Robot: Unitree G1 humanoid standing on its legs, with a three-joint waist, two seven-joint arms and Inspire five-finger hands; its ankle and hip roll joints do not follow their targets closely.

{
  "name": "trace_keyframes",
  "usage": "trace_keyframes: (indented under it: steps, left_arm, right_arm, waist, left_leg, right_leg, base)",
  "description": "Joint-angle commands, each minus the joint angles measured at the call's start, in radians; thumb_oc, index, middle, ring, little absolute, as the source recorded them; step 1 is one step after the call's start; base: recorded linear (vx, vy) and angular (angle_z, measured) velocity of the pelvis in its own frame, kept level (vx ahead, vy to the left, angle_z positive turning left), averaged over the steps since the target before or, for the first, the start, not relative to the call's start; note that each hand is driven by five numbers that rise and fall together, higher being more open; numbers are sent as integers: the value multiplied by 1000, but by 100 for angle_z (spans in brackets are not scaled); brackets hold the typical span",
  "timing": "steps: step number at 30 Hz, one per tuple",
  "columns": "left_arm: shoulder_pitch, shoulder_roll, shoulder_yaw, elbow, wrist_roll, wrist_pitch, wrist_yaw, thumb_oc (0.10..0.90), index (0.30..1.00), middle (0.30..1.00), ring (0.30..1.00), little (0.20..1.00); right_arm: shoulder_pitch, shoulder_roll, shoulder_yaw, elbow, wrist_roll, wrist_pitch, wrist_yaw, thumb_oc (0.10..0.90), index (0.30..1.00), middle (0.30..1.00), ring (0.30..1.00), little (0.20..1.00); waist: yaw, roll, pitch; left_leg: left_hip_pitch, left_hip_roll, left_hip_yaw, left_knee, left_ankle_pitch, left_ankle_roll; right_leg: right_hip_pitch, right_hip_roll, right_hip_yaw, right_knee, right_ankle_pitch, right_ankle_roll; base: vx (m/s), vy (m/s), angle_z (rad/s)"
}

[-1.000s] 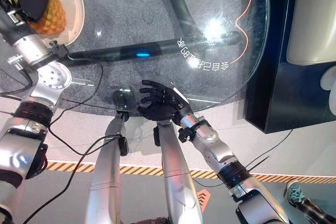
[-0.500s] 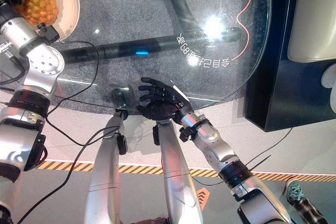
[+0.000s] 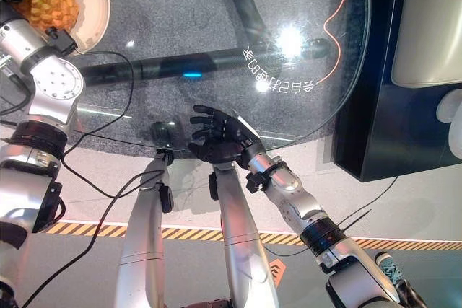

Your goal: Pick up the fruit to the plate

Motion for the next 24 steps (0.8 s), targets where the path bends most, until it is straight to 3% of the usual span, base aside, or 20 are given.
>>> trace_keyframes:
  steps: [1,24]
  left_arm:
    - [42,48,43,56,-48,-8,-6,800,900,900,900,900]
    - [191,21,76,-32,-61,5,-106,800,900,900,900,900]
  right_arm:
    - [-6,28,27,44,23,10,-15,800,900,900,900,900]
    - [36,41,15,26,29,3,6,800,900,900,900,900]
  waist:
    - [24,-12,-18]
    - [53,7,-18]
  left_leg:
    - [-16,-52,-30,125,-96,-28]
    - [128,-38,-48,60,-60,-30]
  right_leg:
    - [22,-2,2,-104,80,41]
    - [168,-5,-42,-126,48,21]
  base:
    - [-22,-36,0]
    - [-27,-68,2]
